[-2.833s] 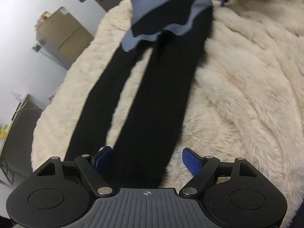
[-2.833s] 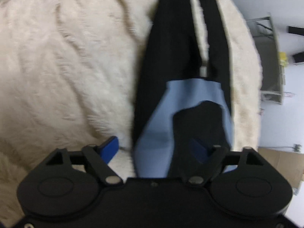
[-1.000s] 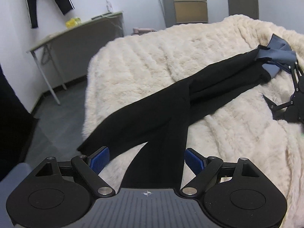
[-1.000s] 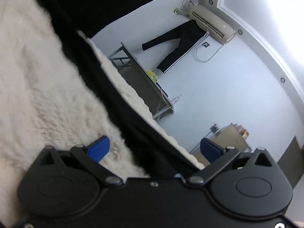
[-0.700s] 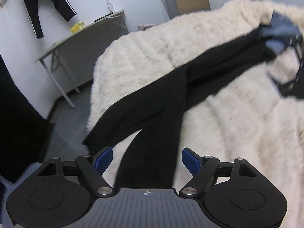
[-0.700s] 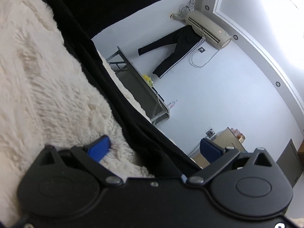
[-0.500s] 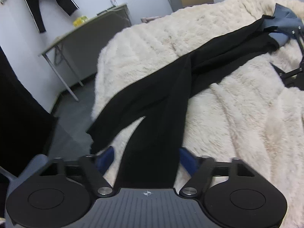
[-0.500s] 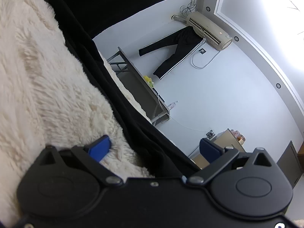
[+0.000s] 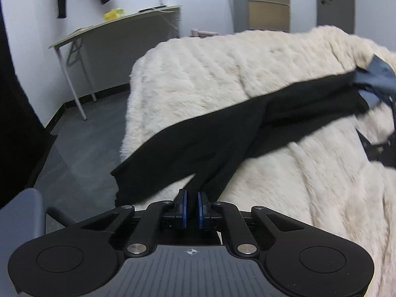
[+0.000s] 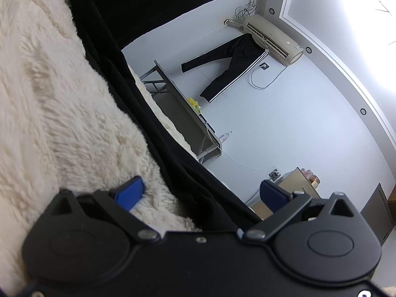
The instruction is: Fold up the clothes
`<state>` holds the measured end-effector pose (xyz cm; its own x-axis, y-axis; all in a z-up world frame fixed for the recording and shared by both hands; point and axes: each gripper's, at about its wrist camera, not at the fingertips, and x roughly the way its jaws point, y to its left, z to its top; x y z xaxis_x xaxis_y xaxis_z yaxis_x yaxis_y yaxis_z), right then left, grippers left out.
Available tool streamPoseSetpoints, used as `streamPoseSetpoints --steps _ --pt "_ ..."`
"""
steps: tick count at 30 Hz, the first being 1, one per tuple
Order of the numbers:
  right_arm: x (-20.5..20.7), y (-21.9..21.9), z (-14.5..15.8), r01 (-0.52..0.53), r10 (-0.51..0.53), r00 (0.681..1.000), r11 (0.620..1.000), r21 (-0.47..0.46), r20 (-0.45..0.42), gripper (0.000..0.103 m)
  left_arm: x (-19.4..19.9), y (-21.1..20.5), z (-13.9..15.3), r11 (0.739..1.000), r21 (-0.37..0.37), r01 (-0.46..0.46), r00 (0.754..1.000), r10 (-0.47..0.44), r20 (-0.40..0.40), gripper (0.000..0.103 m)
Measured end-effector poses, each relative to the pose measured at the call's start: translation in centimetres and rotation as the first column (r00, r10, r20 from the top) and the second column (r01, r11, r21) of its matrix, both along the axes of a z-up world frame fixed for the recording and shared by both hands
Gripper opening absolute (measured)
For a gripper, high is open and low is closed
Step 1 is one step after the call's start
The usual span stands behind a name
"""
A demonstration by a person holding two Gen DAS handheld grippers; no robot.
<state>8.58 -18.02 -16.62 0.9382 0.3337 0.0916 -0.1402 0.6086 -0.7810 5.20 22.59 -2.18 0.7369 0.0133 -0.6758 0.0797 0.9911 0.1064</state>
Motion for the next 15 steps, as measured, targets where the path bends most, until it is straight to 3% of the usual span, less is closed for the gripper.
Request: streamPoseSetpoints --steps 8,15 --pt "0.7 0.5 0.4 -0.006 0.006 1.000 1.000 0.005 -0.020 0.101 -0.2 0.9 -0.8 0.997 -0.063 -0.035 0.999 0.036 0.010 0.009" --pt "1.5 -0.2 3.0 0.007 -0.004 0.989 1.000 0.019 -0.147 0.103 -1.4 0.7 -1.1 0.992 -0.112 -0.057 0.995 0.066 0.072 0.010"
